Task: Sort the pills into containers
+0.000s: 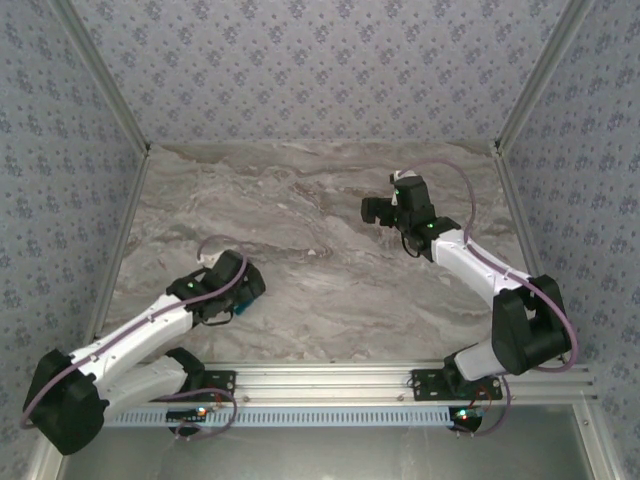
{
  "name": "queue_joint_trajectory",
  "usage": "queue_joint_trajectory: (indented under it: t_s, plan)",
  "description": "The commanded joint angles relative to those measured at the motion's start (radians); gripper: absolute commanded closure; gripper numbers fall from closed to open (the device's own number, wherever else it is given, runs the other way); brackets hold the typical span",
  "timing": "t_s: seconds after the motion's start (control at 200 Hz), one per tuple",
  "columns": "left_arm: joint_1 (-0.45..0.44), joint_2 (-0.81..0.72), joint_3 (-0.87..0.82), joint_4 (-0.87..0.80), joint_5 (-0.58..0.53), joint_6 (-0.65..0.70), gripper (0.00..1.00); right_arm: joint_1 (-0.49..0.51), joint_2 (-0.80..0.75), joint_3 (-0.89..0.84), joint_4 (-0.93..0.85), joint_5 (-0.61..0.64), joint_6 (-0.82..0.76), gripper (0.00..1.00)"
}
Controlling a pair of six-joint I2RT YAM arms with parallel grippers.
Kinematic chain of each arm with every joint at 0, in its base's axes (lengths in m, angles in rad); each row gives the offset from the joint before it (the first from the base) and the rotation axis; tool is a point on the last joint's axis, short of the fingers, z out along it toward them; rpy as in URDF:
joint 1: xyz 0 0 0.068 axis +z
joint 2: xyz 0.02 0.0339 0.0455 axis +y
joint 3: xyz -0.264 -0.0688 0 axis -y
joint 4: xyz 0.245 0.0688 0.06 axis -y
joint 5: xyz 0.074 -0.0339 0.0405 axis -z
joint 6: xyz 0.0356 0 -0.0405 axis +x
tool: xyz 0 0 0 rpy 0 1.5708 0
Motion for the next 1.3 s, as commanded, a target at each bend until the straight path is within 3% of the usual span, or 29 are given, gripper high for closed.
queue_joint_trajectory:
  t_s: [0.0,1.294]
  plan:
    - [-0.015,0.001,-0.023,-0.055,-0.02,-0.093,0.02,-0.004,0.008,0.03,-0.015,-0.01,0.009,0.01]
    - [-0.061,0.174,-0.028,0.242,0.008,-0.022,0.02,-0.013,0.016,0.034,-0.015,-0.022,0.02,0.01]
